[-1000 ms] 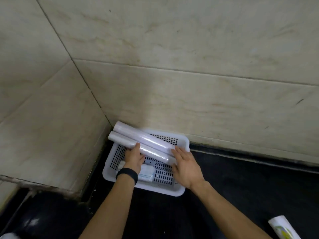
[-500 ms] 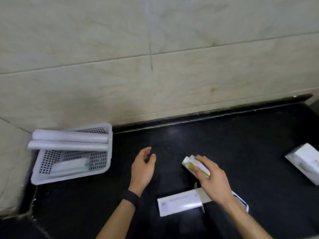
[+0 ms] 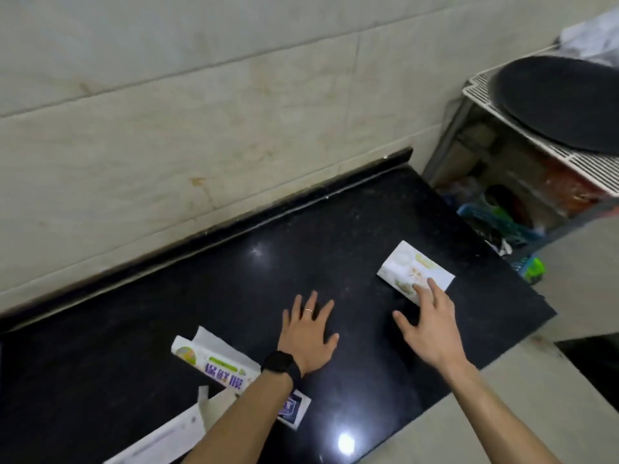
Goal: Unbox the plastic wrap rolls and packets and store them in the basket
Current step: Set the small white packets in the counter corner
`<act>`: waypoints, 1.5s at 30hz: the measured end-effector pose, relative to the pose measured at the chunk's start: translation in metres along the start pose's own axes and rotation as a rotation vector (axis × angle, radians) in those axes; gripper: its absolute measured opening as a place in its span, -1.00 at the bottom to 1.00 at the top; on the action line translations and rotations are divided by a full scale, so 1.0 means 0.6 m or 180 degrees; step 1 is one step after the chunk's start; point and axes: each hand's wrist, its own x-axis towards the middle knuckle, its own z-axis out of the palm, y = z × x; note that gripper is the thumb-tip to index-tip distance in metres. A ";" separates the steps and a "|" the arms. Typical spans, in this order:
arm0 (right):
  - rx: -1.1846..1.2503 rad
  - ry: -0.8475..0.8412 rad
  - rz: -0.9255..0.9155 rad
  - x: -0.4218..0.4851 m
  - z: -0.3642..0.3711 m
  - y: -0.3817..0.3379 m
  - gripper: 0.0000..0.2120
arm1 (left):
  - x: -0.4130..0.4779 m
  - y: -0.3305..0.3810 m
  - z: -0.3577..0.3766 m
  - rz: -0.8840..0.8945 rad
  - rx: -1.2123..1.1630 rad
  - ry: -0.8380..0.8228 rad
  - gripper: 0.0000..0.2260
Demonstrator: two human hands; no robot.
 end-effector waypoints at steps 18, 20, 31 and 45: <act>0.1048 -0.0754 -0.0261 -0.002 0.018 -0.136 -0.26 | -0.107 -0.063 -0.067 -0.0734 -0.2387 0.0897 -0.43; 0.1265 -0.0965 -0.0725 -0.070 0.041 -0.222 -0.29 | -0.181 -0.108 -0.097 -0.1175 -0.3361 0.1162 -0.40; 0.0486 -0.1977 -0.3219 -0.477 0.275 -0.606 -0.32 | -0.650 -0.428 -0.053 -0.2701 -0.5566 0.2895 -0.65; -0.0228 -0.3547 -0.3650 -0.819 0.505 -0.860 -0.05 | -1.035 -0.699 0.132 -0.3313 -0.6429 0.3780 -0.67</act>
